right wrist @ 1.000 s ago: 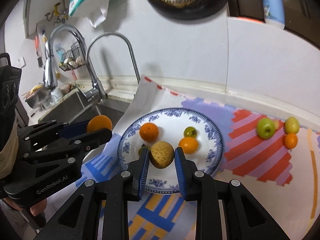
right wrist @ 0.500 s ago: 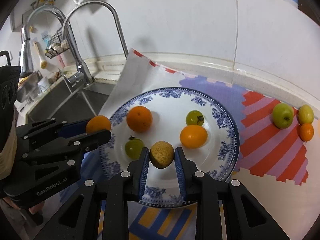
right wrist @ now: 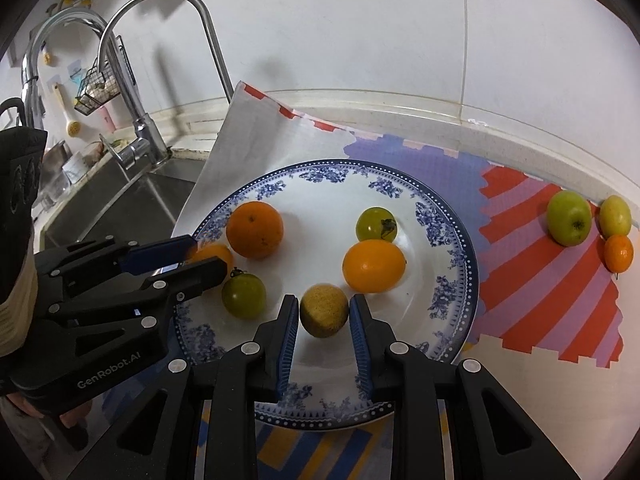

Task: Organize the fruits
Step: 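Open left gripper to drop the orange while right gripper releases the yellow fruit, then withdraw both tools from the plate toward the green apple and mandarin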

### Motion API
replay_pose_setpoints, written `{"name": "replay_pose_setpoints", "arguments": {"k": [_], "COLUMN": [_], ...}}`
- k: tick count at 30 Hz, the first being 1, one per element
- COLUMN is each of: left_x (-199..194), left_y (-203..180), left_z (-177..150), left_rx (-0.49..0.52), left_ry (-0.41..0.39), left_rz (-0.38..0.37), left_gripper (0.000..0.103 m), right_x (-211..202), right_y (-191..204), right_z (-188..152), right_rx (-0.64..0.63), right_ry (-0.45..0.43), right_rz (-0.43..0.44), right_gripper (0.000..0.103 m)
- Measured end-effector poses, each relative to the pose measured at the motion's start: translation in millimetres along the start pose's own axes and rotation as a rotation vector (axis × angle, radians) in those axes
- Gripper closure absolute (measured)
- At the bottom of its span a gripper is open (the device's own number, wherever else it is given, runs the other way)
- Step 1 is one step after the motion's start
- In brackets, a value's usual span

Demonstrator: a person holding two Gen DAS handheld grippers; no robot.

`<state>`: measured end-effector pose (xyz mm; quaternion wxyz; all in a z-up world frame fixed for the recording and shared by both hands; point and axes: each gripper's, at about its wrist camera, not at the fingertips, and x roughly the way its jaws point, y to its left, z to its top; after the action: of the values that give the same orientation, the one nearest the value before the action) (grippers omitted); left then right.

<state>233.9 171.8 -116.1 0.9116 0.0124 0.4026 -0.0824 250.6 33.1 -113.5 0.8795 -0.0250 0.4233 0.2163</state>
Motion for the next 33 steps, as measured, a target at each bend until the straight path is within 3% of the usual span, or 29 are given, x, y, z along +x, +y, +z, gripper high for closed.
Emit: {"name": "replay_pose_setpoints", "arguments": {"k": [14, 19, 33], "left_x": [-53, -74, -116], "left_y": [-20, -35, -86], "left_z": [2, 3, 12], "left_rx": [0.013, 0.012, 0.01], "left_ry": [-0.106, -0.148, -0.258], "left_rz": [0.039, 0.039, 0.097], "left_gripper": [0.054, 0.043, 0.027], "right_x": [-42, -72, -139], "right_y": [-1, -4, -38], "right_z": [-6, -11, -27], "right_rx": [0.007, 0.012, 0.054], "right_ry": [-0.071, -0.124, -0.228], "right_rz": [-0.012, -0.031, -0.111], "right_gripper": [0.075, 0.068, 0.052]}}
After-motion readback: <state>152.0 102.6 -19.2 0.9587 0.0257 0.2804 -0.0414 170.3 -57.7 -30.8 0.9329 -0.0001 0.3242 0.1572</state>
